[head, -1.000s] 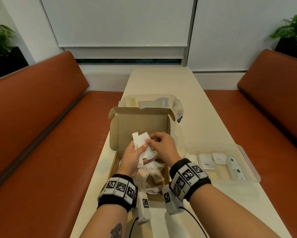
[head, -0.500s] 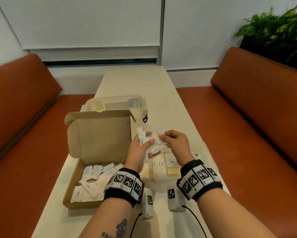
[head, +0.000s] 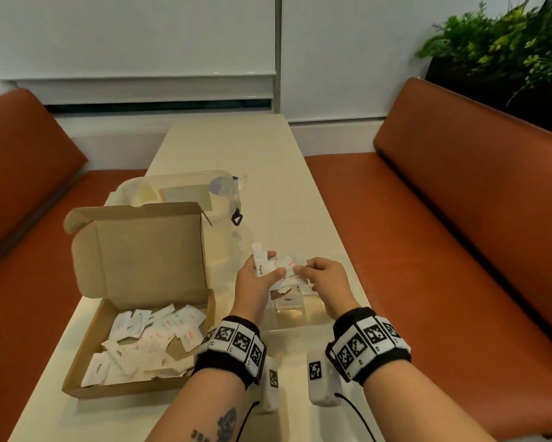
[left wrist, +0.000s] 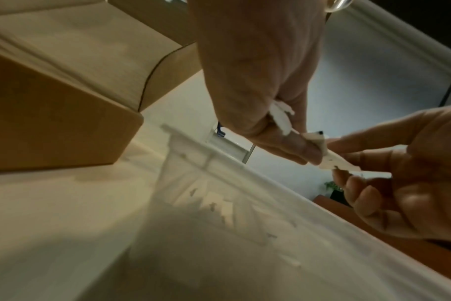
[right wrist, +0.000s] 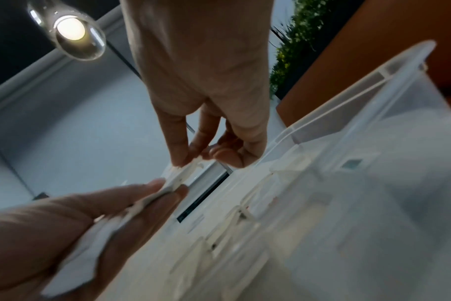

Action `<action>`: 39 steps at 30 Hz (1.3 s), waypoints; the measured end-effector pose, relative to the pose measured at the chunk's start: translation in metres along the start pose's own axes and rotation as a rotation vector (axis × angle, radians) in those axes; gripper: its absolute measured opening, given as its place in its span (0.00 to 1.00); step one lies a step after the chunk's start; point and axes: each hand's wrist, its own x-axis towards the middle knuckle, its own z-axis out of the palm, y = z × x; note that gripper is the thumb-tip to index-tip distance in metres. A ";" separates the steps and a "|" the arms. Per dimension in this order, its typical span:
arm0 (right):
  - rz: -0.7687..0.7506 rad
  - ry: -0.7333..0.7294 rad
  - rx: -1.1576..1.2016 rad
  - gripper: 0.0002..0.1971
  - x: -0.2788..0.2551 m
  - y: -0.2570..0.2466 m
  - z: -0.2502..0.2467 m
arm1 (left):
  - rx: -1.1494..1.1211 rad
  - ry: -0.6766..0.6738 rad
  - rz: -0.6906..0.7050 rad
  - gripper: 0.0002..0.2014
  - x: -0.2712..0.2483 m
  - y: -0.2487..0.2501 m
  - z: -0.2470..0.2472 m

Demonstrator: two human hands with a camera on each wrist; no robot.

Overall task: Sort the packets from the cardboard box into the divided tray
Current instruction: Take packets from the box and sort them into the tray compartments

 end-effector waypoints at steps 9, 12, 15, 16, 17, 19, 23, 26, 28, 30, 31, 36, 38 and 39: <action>-0.045 -0.132 -0.316 0.05 0.014 -0.011 -0.012 | 0.094 0.053 0.017 0.14 0.002 -0.011 -0.007; -0.040 -0.168 -0.461 0.06 0.016 -0.010 -0.019 | 0.087 0.095 0.041 0.15 0.002 -0.015 -0.009; -0.058 -0.034 -0.546 0.04 0.020 -0.006 -0.030 | 0.067 0.147 0.063 0.14 0.002 -0.019 -0.011; -0.061 0.001 -0.590 0.03 0.022 -0.004 -0.034 | 0.044 0.160 0.063 0.14 0.002 -0.020 -0.011; -0.062 0.011 -0.653 0.03 0.023 -0.002 -0.037 | 0.022 0.168 0.061 0.13 0.002 -0.021 -0.011; -0.066 0.000 -0.788 0.03 0.025 0.003 -0.038 | -0.013 0.171 0.050 0.12 0.002 -0.022 -0.011; -0.088 0.035 -0.954 0.04 0.026 0.012 -0.033 | -0.094 0.154 0.034 0.12 0.002 -0.022 -0.012; -0.109 0.018 -1.058 0.08 0.025 0.014 -0.027 | -0.117 0.140 0.031 0.13 0.002 -0.022 -0.012; -0.110 0.000 -1.108 0.10 0.025 0.015 -0.025 | -0.116 0.130 0.028 0.13 0.001 -0.022 -0.012; -0.114 -0.013 -1.132 0.12 0.025 0.015 -0.023 | -0.126 0.127 0.026 0.13 0.001 -0.023 -0.012; -0.116 -0.017 -1.132 0.13 0.025 0.016 -0.022 | -0.134 0.125 0.024 0.13 0.001 -0.023 -0.013; -0.120 0.002 -1.109 0.12 0.023 0.024 -0.017 | -0.122 0.117 0.026 0.12 0.002 -0.023 -0.014; -0.105 0.005 -1.099 0.11 0.023 0.028 -0.014 | -0.112 0.117 0.029 0.13 0.003 -0.023 -0.014; -0.100 0.000 -1.097 0.10 0.024 0.029 -0.014 | -0.107 0.117 0.031 0.13 0.003 -0.023 -0.014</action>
